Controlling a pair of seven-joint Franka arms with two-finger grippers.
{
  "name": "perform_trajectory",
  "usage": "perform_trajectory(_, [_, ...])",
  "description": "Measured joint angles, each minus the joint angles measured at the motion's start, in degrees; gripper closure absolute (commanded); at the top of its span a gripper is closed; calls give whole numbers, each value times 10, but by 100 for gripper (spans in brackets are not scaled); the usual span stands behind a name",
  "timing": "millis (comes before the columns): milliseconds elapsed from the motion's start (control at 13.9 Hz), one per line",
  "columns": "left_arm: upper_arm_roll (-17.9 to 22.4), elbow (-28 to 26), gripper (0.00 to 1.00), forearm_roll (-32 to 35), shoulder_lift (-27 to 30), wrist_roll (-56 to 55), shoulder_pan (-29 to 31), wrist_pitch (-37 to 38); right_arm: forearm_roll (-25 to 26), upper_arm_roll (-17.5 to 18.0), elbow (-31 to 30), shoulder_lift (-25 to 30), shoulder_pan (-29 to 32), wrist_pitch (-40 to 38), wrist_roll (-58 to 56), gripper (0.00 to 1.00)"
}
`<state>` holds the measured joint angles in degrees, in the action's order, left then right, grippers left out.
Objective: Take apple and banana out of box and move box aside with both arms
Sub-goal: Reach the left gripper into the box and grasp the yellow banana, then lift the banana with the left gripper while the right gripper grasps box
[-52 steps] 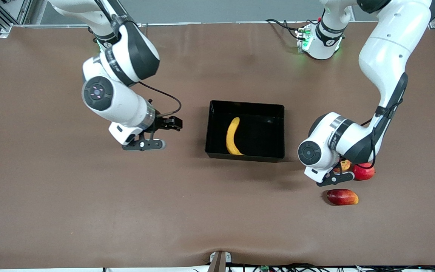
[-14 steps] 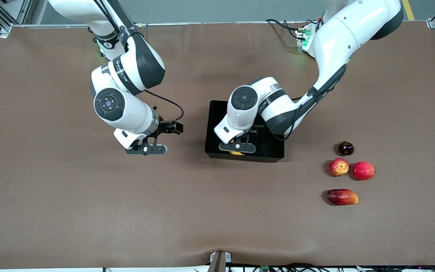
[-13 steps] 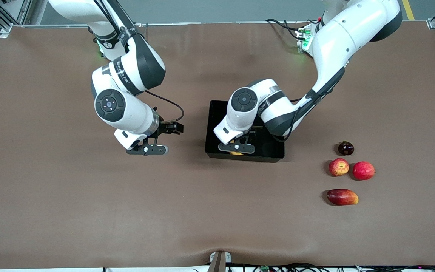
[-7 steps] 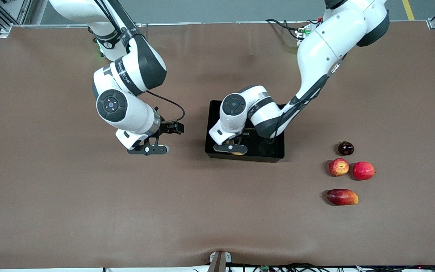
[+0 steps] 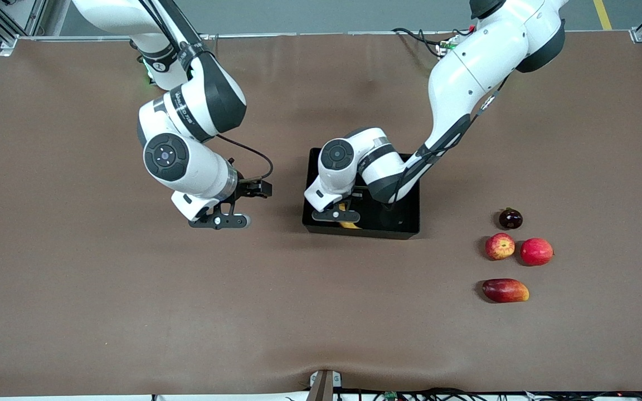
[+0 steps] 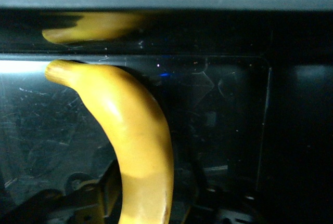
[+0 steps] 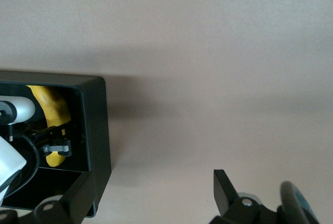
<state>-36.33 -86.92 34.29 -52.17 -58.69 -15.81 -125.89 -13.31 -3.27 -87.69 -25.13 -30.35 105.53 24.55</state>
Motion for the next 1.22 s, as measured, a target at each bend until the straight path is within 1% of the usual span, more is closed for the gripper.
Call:
perform_trajectory(144, [-1,5,100,0,5,0,-3,5,0,1,0,-5,-2,0,0,0])
perform_trajectory(288, [-5,12,100,0,25,-1,-4,36,0,1,-2,-12,-8,1,0,0])
perform_trajectory(576, [-27,18,100,-1,97,-3,-1,113,0,2,-19,-28,-33,48,1,0])
perform_trajectory(720, [-29,19,100,-18,139,0,5,145,0,2,-23,-38,-43,64,14,0])
perform_trajectory(864, [-29,18,100,-51,174,36,29,170,0,2,-24,-51,-56,85,26,0])
perform_trajectory(1008, [-30,18,100,-85,199,97,74,189,0,2,-25,-66,-66,107,31,0])
perform_trajectory(1224, [-30,15,100,-95,212,200,136,237,0,2,-26,-81,-71,130,32,0])
